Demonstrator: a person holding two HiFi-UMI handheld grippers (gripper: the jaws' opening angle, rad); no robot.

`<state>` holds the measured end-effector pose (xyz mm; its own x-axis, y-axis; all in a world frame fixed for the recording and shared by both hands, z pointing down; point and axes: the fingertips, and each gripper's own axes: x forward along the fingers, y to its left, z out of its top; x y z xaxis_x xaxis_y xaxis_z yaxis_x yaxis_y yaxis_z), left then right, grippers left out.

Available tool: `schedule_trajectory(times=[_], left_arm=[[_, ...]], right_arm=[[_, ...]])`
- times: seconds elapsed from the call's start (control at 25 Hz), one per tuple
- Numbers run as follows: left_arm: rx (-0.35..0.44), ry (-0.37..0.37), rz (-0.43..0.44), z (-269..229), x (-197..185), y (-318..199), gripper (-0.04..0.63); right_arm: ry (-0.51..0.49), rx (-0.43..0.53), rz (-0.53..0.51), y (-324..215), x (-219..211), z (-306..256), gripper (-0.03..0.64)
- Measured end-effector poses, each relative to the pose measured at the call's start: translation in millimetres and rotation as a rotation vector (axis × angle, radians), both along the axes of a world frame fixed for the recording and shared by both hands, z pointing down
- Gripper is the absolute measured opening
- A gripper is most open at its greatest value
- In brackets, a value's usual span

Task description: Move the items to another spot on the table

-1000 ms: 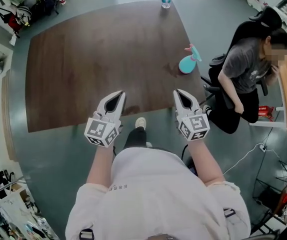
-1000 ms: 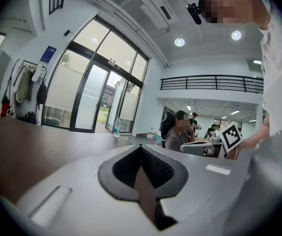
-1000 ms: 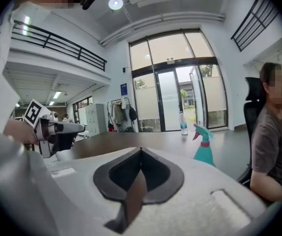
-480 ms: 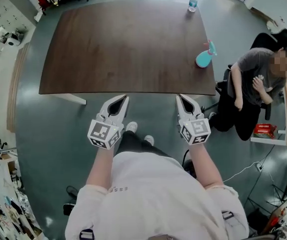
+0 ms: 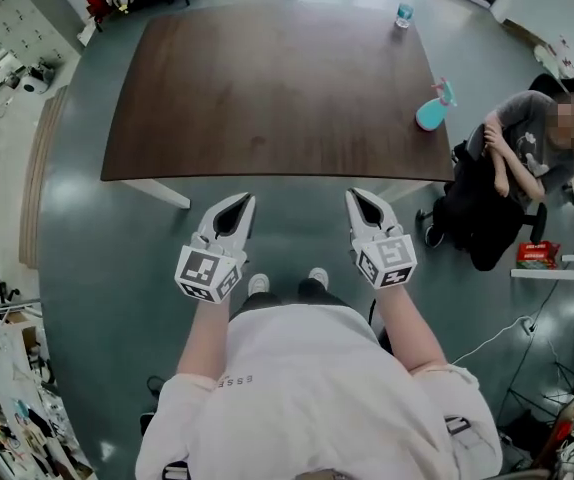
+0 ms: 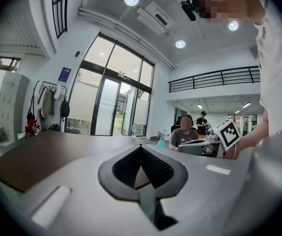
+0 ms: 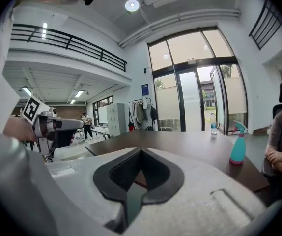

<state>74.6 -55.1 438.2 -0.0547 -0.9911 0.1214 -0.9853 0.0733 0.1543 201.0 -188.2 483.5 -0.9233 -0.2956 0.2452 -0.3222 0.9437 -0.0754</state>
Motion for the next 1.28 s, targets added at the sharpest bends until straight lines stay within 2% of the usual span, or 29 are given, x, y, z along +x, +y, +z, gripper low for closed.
schedule_trajectory(times=[0.2,0.52,0.64,1.28], left_arm=[[0.011,-0.008,0.016,-4,-26,38,0.017],[0.010,-0.009,0.010,-3,-53,75,0.017],[0.017,-0.030,0.029,-6,-55,81,0.017],[0.033,-0.007,0.063,-4,-56,71,0.017]], right_arm=[[-0.015,0.008,0.055,33,-22,-7,-0.009],[0.005,0.053,0.033,78,-48,-11,-0.009],[0.003,0.070,0.030,87,-55,-14,-0.009],[0.015,0.086,0.025,91,-55,-17,-0.009]])
